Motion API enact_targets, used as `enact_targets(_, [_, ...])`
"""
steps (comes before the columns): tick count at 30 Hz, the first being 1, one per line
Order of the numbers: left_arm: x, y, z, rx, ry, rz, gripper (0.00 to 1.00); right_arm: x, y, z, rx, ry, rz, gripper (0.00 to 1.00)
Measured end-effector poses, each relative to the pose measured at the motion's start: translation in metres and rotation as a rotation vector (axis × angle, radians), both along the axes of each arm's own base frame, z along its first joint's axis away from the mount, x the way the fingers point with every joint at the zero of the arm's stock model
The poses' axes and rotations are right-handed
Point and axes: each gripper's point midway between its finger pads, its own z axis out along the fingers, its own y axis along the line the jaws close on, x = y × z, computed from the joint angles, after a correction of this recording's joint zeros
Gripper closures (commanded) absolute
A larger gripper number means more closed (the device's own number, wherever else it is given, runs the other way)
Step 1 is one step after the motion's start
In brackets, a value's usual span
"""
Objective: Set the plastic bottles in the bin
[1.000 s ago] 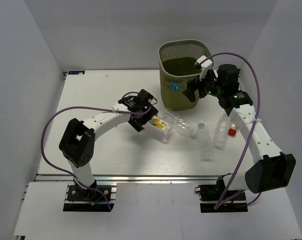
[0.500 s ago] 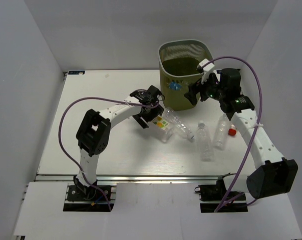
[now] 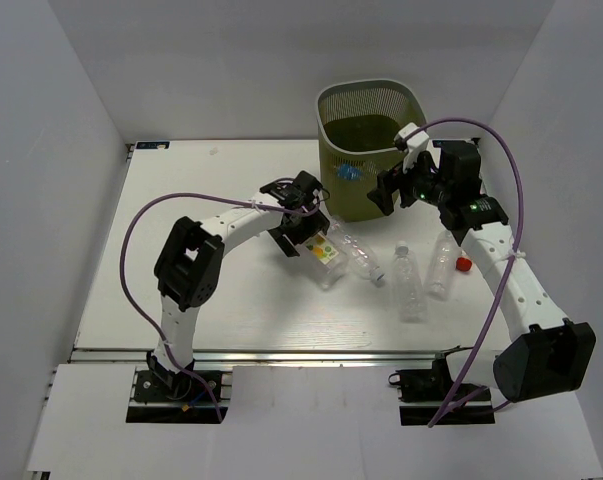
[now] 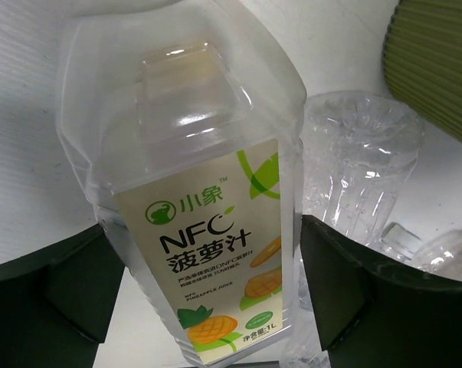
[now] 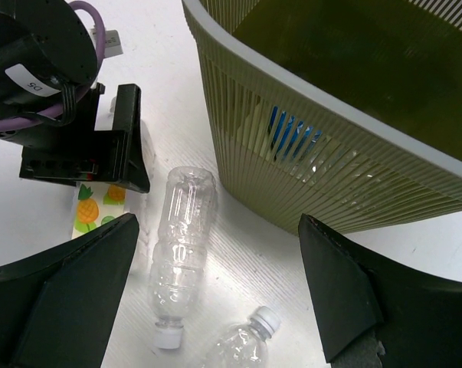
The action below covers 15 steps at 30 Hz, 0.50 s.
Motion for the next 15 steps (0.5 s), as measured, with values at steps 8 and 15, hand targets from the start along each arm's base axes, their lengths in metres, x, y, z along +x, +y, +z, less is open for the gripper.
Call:
enact_targets(8, [-0.003, -0.001, 0.001, -0.006, -0.018, -0.075, 0.7, -0.003, 0.001, -0.002, 0.005, 0.007, 0.005, 0.1])
enact_targets(15, [-0.029, 0.016, 0.008, 0.064, -0.007, -0.201, 0.92, -0.009, 0.0, -0.001, 0.008, -0.001, 0.007, 0.1])
